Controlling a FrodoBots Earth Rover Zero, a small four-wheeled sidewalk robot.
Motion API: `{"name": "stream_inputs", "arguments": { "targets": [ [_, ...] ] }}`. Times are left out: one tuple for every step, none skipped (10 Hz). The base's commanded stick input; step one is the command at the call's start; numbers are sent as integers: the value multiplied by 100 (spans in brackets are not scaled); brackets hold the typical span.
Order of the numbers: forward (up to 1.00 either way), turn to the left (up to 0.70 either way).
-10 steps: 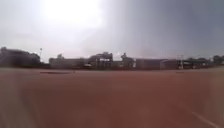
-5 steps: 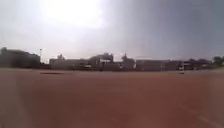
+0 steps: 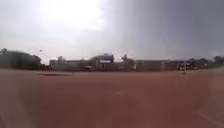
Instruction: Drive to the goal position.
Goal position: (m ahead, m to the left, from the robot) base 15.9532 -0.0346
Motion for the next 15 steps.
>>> {"name": "stream_inputs", "arguments": {
  "targets": [
    [70,0],
    [70,0],
    [70,0],
    [70,0],
    [70,0],
    [70,0],
    [70,0],
    [70,0],
    [70,0],
    [70,0],
    [70,0],
    [70,0],
    [70,0],
    [70,0],
    [70,0]
  ]
}}
